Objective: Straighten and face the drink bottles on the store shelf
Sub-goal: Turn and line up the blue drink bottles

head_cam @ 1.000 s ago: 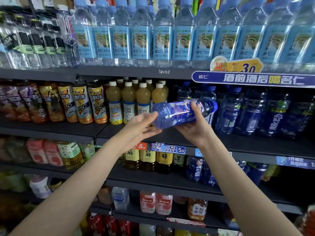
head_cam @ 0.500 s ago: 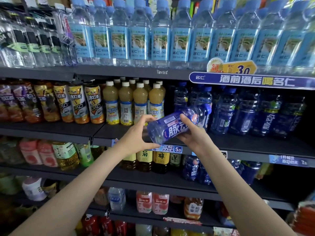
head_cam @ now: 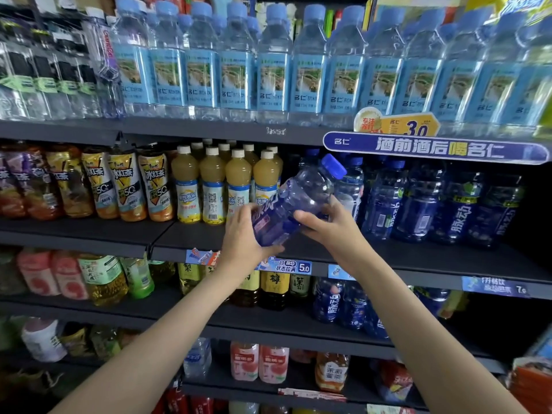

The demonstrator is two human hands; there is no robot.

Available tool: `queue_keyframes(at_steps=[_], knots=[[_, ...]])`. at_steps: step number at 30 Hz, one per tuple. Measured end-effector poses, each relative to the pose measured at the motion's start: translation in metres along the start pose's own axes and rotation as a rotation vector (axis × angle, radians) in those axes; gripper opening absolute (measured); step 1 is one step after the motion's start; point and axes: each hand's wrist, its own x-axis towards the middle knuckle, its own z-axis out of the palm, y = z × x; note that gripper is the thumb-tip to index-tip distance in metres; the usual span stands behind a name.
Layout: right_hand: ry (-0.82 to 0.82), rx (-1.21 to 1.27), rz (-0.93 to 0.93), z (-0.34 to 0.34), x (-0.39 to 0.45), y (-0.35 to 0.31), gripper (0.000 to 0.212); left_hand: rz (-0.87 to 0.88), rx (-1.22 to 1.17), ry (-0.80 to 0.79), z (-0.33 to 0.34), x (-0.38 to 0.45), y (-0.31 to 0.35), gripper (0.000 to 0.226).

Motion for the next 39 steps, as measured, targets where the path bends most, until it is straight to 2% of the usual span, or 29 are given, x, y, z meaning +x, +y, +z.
queue_keyframes(at_steps=[2, 4, 6, 9, 13, 16, 19, 24, 28, 33, 39], knots=[[0.029, 0.133, 0.030, 0.007, 0.002, -0.001, 0.041, 0.085, 0.132, 0.117, 0.004, 0.001, -0.001, 0.083], [0.132, 0.193, 0.011, 0.011, 0.001, -0.003, 0.043, 0.169, 0.195, 0.127, 0.004, 0.004, -0.001, 0.081], [0.184, 0.111, -0.072, 0.008, 0.001, -0.004, 0.041, 0.220, 0.205, 0.079, 0.004, 0.007, 0.000, 0.081], [0.120, -0.121, -0.228, 0.008, 0.004, -0.008, 0.049, 0.228, 0.211, 0.058, 0.010, 0.011, 0.000, 0.083], [0.077, -0.384, -0.286, 0.023, 0.015, -0.009, 0.066, 0.017, 0.033, 0.053, 0.024, 0.011, 0.000, 0.078], [-0.048, -0.566, -0.138, 0.030, 0.031, -0.009, 0.072, -0.137, -0.091, -0.017, 0.027, 0.015, -0.010, 0.067], [-0.137, -0.577, 0.018, 0.018, 0.045, 0.006, 0.078, -0.179, -0.067, 0.012, 0.026, 0.027, -0.024, 0.067], [0.043, -0.684, 0.205, -0.018, 0.071, 0.050, 0.072, -0.203, -0.050, 0.026, 0.023, 0.063, -0.052, 0.072], [0.239, -0.755, 0.104, -0.025, 0.101, 0.068, 0.074, -0.225, 0.006, -0.040, 0.038, 0.081, -0.072, 0.074], [0.412, -0.792, -0.004, -0.025, 0.154, 0.073, 0.084, -0.260, -0.055, -0.040, 0.054, 0.096, -0.086, 0.073], [0.523, -0.819, 0.095, -0.008, 0.202, 0.089, 0.098, -0.157, -0.144, -0.080, 0.058, 0.103, -0.090, 0.069]])
